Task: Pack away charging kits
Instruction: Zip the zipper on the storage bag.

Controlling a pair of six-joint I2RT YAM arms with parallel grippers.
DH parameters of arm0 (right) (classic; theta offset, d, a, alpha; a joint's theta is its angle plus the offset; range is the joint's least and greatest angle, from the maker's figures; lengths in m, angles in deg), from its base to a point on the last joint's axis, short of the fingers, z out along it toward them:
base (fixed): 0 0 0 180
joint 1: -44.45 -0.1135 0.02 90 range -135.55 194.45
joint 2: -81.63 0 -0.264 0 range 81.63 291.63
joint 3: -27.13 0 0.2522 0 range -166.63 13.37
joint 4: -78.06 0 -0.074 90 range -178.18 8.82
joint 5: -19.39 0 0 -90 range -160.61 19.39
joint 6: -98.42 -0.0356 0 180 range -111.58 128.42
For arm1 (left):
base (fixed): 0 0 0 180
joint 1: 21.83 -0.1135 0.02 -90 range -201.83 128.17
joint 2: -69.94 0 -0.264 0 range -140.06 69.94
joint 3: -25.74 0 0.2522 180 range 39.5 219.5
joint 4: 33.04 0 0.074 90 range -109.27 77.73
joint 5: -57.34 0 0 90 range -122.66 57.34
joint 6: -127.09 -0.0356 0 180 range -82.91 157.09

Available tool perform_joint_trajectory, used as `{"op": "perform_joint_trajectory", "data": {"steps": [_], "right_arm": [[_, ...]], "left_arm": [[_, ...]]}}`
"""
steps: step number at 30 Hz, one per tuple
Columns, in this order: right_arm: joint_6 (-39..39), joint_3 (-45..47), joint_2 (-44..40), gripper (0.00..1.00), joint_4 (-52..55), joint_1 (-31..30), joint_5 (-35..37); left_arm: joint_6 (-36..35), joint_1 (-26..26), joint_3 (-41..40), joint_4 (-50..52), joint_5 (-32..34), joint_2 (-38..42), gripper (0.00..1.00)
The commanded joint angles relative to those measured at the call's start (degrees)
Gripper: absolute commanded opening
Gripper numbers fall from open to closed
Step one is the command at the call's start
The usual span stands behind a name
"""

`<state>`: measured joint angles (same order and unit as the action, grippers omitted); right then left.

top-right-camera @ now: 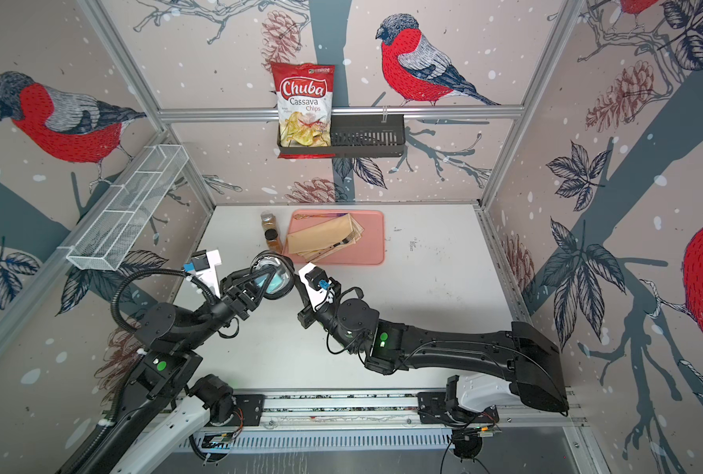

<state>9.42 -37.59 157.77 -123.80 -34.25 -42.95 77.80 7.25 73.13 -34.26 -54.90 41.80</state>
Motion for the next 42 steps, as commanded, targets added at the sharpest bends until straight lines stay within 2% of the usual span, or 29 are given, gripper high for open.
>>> {"op": "perform_joint_trajectory", "data": {"steps": [1,5,8,14,31,35,42], "right_arm": [[-1.5,-0.3,0.4,0.0,-4.3,-0.4,-1.1],[-1.9,-0.3,0.4,0.0,-4.1,-0.8,-1.3],[-1.9,-0.3,0.5,0.0,-4.2,-1.2,-1.4],[-2.0,-0.5,1.1,0.0,-4.3,-1.6,-1.0],[-4.0,-1.1,2.6,0.0,-5.2,-2.1,-3.8],[-3.8,-1.4,3.4,0.0,-5.6,-2.8,-3.7],[-3.9,-1.7,3.7,0.0,-5.2,-3.0,-3.7]], "left_arm": [[1.3,0.0,-0.5,-2.1,-2.7,0.4,0.0],[1.4,0.1,-0.5,-1.9,-2.4,1.0,0.0],[1.9,0.0,-0.7,-2.4,-2.1,1.2,0.07],[2.9,0.1,-1.3,-3.9,-2.1,1.4,0.13],[3.8,0.0,-2.3,-6.5,-2.4,1.1,0.51],[4.1,0.0,-2.4,-6.9,-2.5,0.6,0.5],[3.5,0.1,-2.3,-5.7,-2.0,1.6,0.17]]}}
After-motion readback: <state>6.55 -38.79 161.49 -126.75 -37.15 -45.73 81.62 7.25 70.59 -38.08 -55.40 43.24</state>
